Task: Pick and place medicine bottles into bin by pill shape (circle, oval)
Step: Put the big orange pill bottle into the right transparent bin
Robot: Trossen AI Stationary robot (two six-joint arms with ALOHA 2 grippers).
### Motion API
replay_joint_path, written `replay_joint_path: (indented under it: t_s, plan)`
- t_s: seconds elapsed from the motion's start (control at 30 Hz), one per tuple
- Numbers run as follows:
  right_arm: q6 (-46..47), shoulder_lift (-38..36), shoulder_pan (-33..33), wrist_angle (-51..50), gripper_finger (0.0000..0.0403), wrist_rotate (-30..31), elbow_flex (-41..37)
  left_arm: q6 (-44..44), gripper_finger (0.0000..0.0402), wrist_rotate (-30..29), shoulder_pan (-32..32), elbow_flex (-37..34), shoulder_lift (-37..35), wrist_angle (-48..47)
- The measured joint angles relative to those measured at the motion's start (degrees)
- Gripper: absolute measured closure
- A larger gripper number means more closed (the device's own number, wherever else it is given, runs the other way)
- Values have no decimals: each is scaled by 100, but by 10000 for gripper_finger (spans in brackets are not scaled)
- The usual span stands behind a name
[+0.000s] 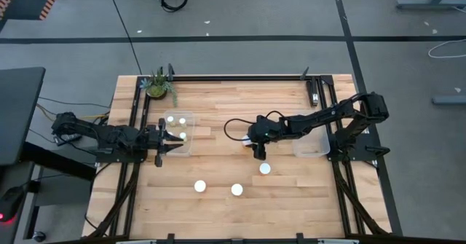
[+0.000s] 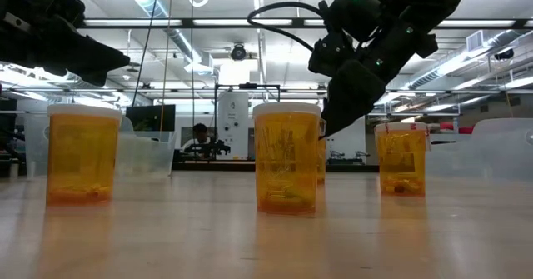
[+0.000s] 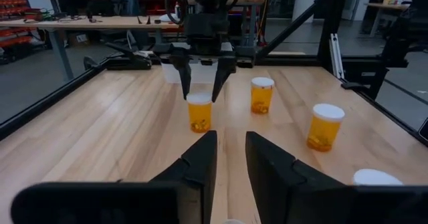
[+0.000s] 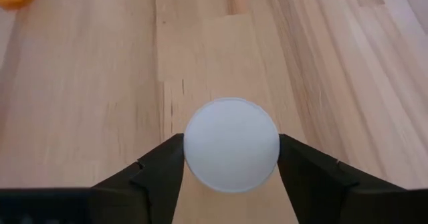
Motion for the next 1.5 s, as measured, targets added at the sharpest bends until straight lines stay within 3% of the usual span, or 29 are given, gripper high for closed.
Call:
replay_joint_path:
  t_s: [0.2,0.5,0.67,1.33,1.5]
  plan:
    - [28,-180,2,-367,181,-2,5,-2,311,0,0,-2,0,5]
    - [264,-1059,98,-1193,176,122,0,0,318,6,0,-4,2,16]
    - [513,-1476,303,-1674,176,541,0,0,312,5,0,-4,2,18]
    - [1603,-2551,544,-3475,176,827,0,1,311,1,0,-4,1,22]
    - [1659,-2976,857,-3752,176,1261,0,1,314,0,0,-4,2,22]
